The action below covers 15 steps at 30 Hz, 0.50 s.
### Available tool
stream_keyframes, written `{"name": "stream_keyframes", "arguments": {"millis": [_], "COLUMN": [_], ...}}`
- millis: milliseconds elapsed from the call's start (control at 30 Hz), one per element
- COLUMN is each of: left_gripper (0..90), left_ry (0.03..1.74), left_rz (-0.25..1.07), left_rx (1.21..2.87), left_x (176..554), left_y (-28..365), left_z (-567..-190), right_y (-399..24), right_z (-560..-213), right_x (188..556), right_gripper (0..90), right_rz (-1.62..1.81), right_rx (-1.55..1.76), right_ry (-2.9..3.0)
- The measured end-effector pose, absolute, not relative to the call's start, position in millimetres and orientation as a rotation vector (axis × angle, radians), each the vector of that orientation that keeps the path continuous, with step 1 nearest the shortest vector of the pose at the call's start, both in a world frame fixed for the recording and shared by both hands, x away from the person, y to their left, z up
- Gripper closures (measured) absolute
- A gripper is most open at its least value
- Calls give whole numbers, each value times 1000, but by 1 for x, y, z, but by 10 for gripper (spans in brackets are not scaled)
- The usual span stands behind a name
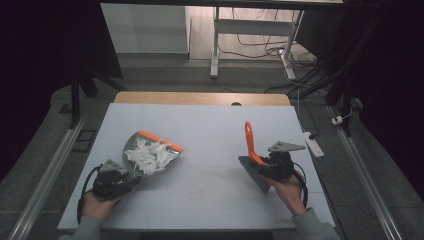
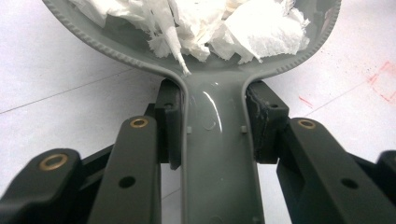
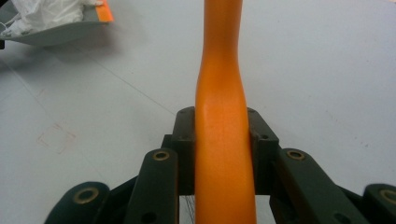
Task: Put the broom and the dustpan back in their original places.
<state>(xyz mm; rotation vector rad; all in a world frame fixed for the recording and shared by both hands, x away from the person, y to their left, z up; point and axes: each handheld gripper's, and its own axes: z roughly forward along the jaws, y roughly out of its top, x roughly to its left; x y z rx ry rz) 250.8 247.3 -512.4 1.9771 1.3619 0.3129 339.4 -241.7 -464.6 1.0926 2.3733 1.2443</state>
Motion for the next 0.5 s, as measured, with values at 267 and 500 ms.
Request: {"name": "stream_keyframes", "arguments": {"millis": [267,500], "left_gripper": [614,615], "left_ry": [1419,1481], "left_rz": [319,327], "left_rx": [1959,1927], "left_x": [254,258], "left_y": [247,249], "left_z": [-517,-521], "right_y": [-242,-238], "right_z": [-467,-470], "right_x": [337,334], "right_gripper": [703,703], "right_rz": [1247,1242], "right_rx": [1101,1098], "right_ry": [2381,2412]}}
